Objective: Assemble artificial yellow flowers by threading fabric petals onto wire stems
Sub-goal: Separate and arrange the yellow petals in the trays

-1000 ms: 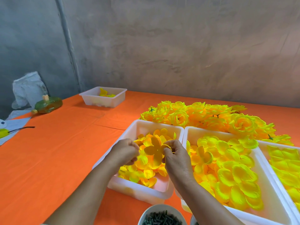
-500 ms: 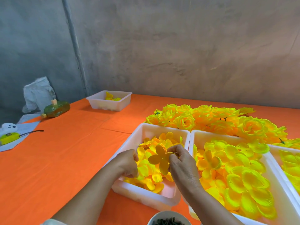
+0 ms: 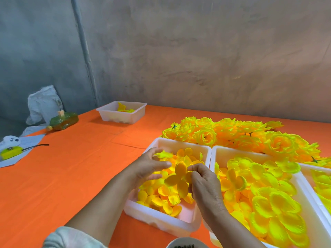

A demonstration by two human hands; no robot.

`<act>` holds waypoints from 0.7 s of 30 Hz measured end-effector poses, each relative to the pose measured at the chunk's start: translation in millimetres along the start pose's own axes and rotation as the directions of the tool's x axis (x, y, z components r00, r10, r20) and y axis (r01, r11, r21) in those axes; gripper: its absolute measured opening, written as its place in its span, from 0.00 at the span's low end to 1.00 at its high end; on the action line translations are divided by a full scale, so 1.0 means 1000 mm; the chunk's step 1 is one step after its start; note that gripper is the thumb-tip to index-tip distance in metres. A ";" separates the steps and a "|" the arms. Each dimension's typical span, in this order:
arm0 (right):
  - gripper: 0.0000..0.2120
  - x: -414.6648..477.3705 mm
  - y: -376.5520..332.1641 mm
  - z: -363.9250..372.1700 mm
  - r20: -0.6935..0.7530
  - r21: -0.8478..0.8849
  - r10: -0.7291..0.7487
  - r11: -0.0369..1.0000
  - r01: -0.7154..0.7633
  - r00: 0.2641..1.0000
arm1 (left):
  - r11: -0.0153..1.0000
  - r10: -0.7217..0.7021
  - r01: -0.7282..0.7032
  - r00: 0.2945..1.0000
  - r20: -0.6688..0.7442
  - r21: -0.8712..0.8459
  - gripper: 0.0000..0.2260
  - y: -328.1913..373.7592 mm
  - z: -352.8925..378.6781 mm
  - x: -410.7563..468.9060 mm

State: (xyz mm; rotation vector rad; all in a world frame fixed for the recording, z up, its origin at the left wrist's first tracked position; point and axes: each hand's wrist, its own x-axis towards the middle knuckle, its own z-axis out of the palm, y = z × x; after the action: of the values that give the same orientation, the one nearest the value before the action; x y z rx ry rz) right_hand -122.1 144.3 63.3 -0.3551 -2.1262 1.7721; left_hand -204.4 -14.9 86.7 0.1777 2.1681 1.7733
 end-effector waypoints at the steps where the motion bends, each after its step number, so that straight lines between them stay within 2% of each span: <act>1: 0.14 0.000 0.001 0.000 -0.003 0.012 0.006 1.000 -0.006 1.000 | 0.981 0.010 -0.018 0.999 0.042 0.191 0.33 0.000 0.003 0.003; 2: 0.15 0.000 0.001 0.000 -0.005 0.025 0.013 1.000 -0.013 1.000 | 0.892 0.018 -0.045 0.998 0.065 0.449 0.37 -0.003 0.005 0.008; 3: 0.15 0.000 0.001 0.000 -0.005 0.035 0.018 0.999 -0.018 1.000 | 0.734 0.018 -0.069 0.996 0.082 0.676 0.40 -0.006 0.008 0.011; 4: 0.15 0.001 0.001 0.000 -0.006 0.041 0.022 0.999 -0.022 1.000 | 0.574 0.002 -0.074 0.996 0.089 0.816 0.39 -0.010 0.012 0.014; 5: 0.15 0.001 0.002 0.000 -0.009 0.045 0.025 0.999 -0.024 1.000 | 0.462 -0.010 -0.077 0.996 0.091 0.883 0.35 -0.014 0.015 0.016; 6: 0.15 0.001 0.002 0.000 -0.011 0.050 0.027 0.998 -0.027 1.000 | 0.394 0.005 -0.085 0.996 0.090 0.915 0.28 -0.017 0.018 0.019; 7: 0.15 0.002 0.002 0.000 -0.011 0.056 0.030 0.998 -0.030 0.999 | 0.382 0.027 -0.079 0.997 0.075 0.921 0.21 -0.019 0.019 0.022; 9: 0.15 0.002 0.003 0.000 -0.007 0.066 0.033 0.997 -0.033 0.999 | 0.451 0.061 -0.037 0.998 0.010 0.892 0.11 -0.016 0.018 0.028; 11: 0.16 0.003 0.004 0.000 -0.007 0.071 0.030 0.997 -0.029 1.000 | 0.560 0.087 0.020 0.993 -0.083 0.828 0.06 -0.008 0.018 0.035; 13: 0.16 0.004 0.005 0.000 -0.002 0.081 0.031 0.996 -0.031 1.000 | 0.696 0.122 0.024 0.981 -0.152 0.717 0.09 -0.002 0.019 0.043; 15: 0.16 0.005 0.006 0.000 0.002 0.080 0.034 0.996 -0.034 0.999 | 0.827 0.119 -0.009 0.980 -0.159 0.562 0.19 -0.001 0.022 0.048; 17: 0.15 0.006 0.007 0.001 0.002 0.068 0.027 0.997 -0.027 1.000 | 0.843 0.146 -0.032 0.974 -0.171 0.536 0.23 0.002 0.024 0.045; 18: 0.15 0.006 0.008 0.001 -0.001 0.058 0.020 0.998 -0.020 1.000 | 0.853 0.170 -0.048 0.967 -0.188 0.520 0.21 0.001 0.024 0.042; 19: 0.14 0.006 0.008 0.001 -0.006 0.048 0.012 0.999 -0.012 1.000 | 0.899 0.166 -0.066 0.966 -0.198 0.433 0.16 0.003 0.025 0.035; 20: 0.14 0.007 0.009 0.002 -0.014 0.037 0.003 0.999 -0.003 1.000 | 0.959 0.122 -0.070 0.976 -0.178 0.273 0.14 0.003 0.025 0.026; 21: 0.12 0.008 0.010 0.003 -0.025 0.025 -0.007 1.000 0.008 1.000 | 0.997 0.038 -0.030 0.993 -0.112 0.066 0.17 0.003 0.025 0.015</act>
State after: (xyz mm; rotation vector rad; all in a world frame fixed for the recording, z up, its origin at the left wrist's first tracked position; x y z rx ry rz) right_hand -130.4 147.1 53.9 -0.3601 -2.0839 1.7796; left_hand -211.2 13.3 83.1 0.1332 2.3159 1.7734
